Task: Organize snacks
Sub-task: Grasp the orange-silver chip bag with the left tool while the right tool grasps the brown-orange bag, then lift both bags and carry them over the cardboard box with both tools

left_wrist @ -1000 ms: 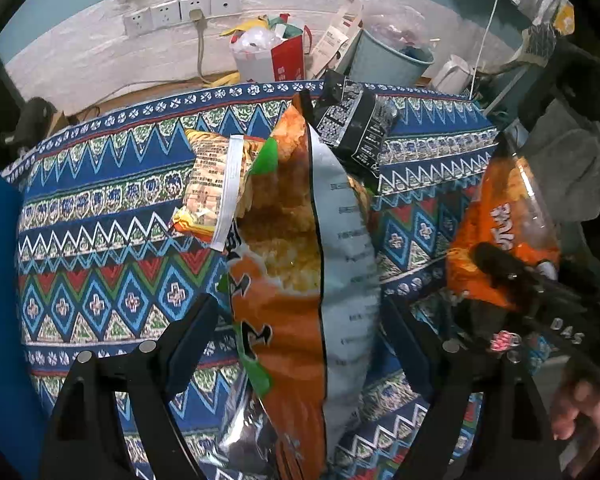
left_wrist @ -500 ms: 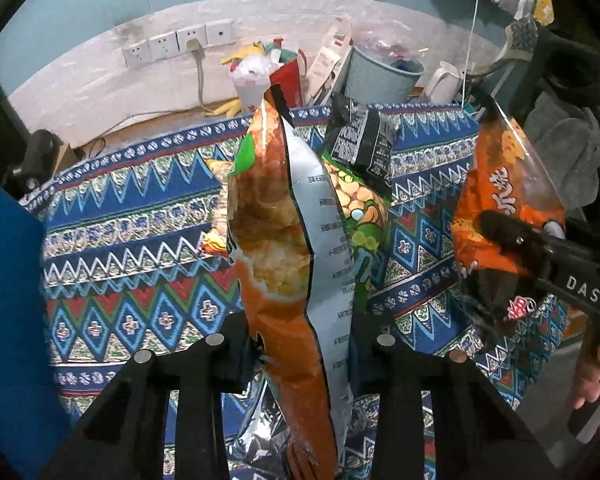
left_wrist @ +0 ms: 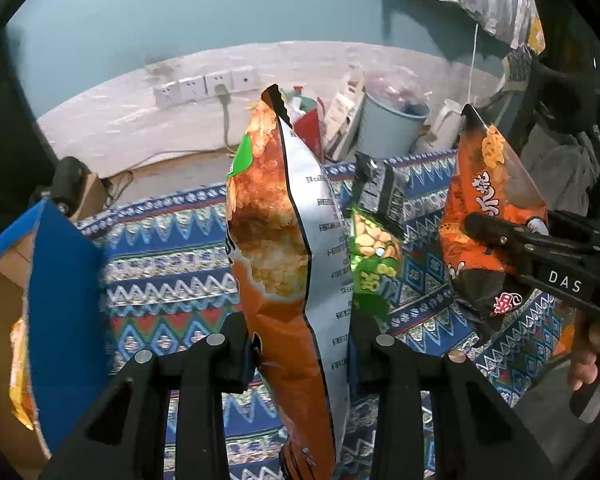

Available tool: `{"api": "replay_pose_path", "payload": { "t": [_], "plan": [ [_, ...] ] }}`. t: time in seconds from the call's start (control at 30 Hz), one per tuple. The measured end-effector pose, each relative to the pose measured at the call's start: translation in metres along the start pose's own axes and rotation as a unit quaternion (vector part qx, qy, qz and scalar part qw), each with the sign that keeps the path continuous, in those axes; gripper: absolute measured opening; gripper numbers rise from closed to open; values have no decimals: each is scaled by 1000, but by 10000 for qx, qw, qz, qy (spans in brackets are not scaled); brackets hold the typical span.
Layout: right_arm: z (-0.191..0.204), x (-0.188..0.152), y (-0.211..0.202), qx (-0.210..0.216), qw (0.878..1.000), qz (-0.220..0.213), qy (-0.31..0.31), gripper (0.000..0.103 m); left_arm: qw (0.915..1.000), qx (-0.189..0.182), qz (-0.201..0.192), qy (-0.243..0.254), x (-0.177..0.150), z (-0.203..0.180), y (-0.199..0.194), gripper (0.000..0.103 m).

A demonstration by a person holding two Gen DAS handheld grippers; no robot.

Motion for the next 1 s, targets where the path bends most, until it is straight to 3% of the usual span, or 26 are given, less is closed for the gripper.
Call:
{"api": "replay_pose_path", "payload": {
  "t": [1.0],
  "plan": [
    [148, 40, -27, 781, 9914, -360, -990, 50, 9937, 526, -742, -654, -18, 107, -89, 35]
  ]
}}
Point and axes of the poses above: each gripper's, at about its wrist camera, not at the fingertips, and y roughly the way its jaws point, z to its left, x to its top, the point moved 7 cm from there along y, roughly the way its jaws point, and after that the axes turned 4 degrees about z, right-handed, at the moved point
